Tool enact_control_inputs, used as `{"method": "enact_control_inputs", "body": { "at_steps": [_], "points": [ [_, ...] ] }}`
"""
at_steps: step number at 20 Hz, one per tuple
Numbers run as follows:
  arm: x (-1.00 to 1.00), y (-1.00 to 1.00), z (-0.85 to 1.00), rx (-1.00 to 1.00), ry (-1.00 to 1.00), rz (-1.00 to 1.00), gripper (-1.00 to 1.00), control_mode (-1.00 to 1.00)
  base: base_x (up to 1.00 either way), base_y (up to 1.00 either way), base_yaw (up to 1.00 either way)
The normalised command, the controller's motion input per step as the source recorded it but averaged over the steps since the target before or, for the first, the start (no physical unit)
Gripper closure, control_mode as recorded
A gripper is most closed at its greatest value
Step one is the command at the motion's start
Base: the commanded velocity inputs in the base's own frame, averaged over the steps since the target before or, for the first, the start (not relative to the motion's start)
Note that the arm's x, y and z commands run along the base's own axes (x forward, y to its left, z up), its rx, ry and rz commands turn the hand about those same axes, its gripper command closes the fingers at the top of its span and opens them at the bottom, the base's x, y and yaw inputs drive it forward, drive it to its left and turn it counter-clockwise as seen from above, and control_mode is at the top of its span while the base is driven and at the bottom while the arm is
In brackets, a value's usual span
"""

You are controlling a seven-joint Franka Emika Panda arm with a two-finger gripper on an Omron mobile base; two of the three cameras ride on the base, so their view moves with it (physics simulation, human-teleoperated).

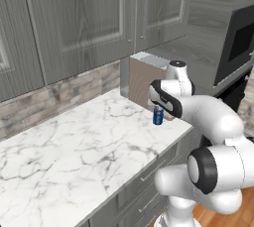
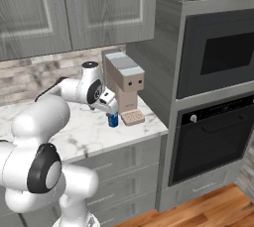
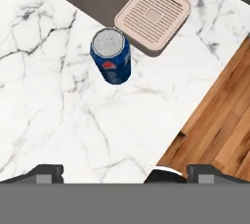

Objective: Four empty soda cans are scattered around the kitchen. Gather all the cans and cluster them next to the stove for recycling.

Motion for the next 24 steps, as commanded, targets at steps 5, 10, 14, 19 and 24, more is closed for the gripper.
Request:
{"method": "enact_control_inputs", "body": {
  "at_steps": [5,10,14,19,24],
  "points": [
    [0.23,-0.06,-0.15,0.0,0.0,-0.04,-1.0,-1.0,0.0,0.0,0.0],
    [0.21,-0.05,-0.09,0.0,0.0,-0.04,-1.0,-1.0,0.0,0.0,0.0],
    [0.19,-0.06,-0.06,0.0,0.0,-0.04,-1.0,-1.0,0.0,0.0,0.0],
    [0.18,0.0,-0.06,0.01,0.0,-0.03,-1.0,-1.0,0.0,0.0,0.0],
    [0.17,0.0,-0.07,0.01,0.0,-0.03,-1.0,-1.0,0.0,0.0,0.0]
  ]
}}
